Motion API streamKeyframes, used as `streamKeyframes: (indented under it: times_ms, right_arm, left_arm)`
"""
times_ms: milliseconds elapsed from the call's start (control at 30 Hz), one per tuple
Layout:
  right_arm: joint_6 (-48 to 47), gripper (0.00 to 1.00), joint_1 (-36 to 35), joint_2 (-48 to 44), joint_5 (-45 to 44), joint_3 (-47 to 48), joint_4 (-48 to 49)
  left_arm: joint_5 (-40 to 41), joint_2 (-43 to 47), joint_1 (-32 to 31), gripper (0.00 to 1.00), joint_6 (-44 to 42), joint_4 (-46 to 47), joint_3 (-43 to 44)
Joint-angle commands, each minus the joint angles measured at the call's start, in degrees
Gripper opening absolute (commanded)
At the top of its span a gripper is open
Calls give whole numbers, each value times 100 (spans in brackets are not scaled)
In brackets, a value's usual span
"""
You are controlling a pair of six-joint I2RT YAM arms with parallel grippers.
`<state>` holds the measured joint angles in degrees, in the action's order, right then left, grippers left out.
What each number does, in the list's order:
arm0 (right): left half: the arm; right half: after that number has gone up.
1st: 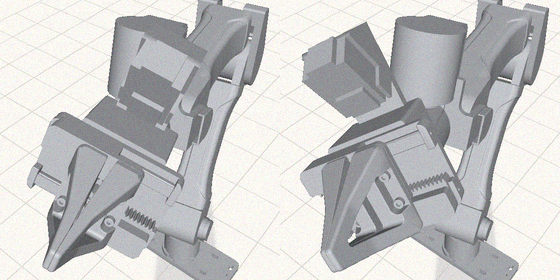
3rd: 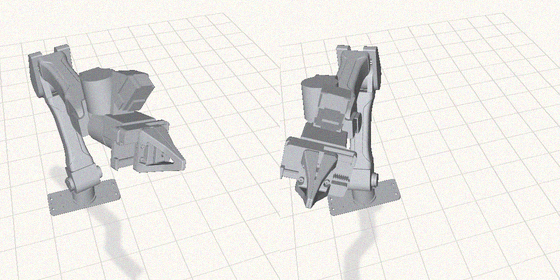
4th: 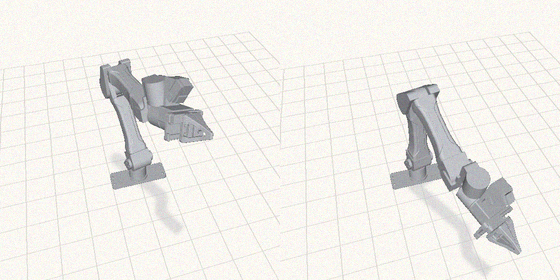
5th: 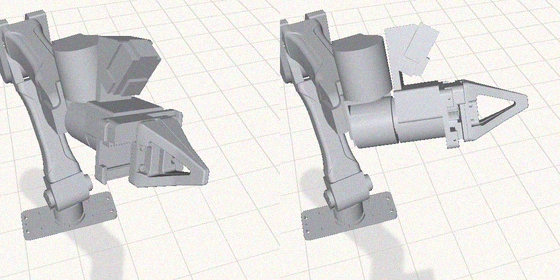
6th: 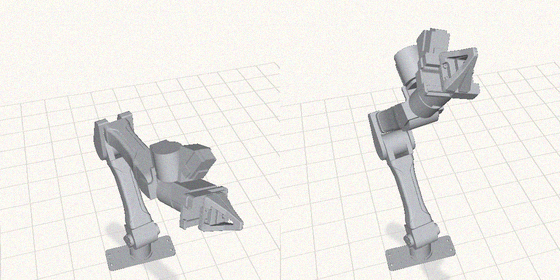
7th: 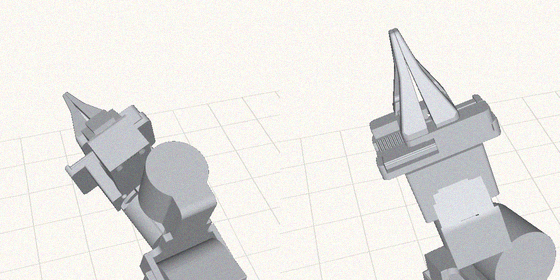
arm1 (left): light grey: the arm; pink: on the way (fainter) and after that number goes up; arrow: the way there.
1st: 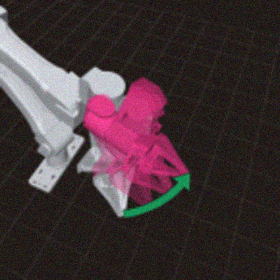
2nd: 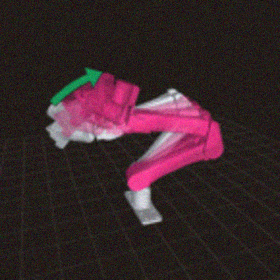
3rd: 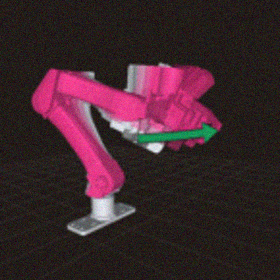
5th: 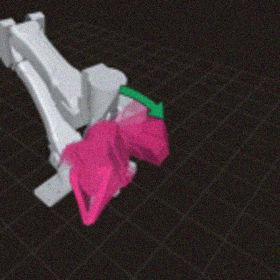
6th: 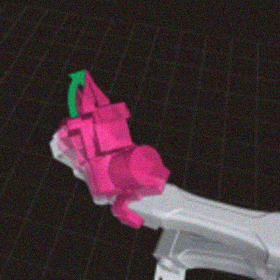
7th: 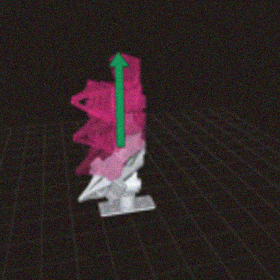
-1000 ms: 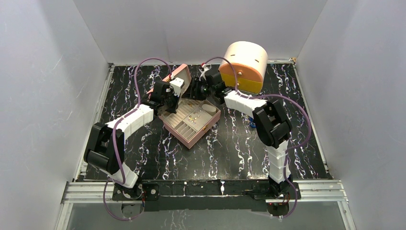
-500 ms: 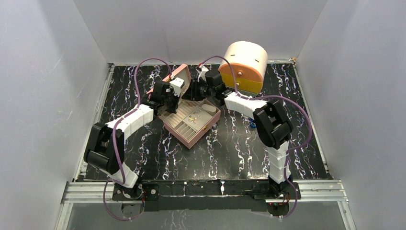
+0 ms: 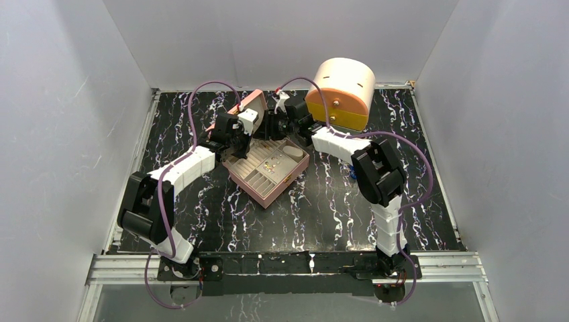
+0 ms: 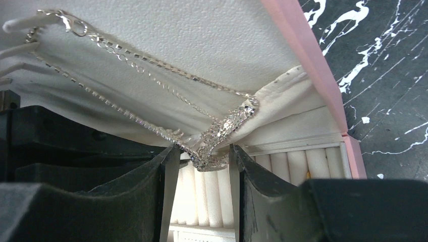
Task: Organize the mixed jewelry
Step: Adjust the jewelry in the jewelry box.
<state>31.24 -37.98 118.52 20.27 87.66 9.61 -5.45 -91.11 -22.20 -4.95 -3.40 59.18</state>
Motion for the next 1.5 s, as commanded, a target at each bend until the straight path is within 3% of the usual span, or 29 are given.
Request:
streamKeyframes:
  times_ms: [0, 267, 667, 1233, 1467]
  right_arm:
    - [6, 51, -43, -136, -316, 127, 19]
    - [242, 49, -52, 13, 12, 199, 6]
    - [640, 19, -88, 174, 366, 632, 62]
    - [719, 21, -88, 494, 102, 1191, 72]
    - [737, 22, -87, 567, 461, 1241, 542]
  left_arm:
    - [-167, 269, 63, 0, 100, -155, -61]
    - [-158, 262, 66, 0, 105, -141, -43]
    - [-267, 321, 66, 0, 52, -100, -87]
    - [-377, 436, 66, 0, -50, -3, -203]
    - [-488, 479, 66, 0, -88, 6, -231]
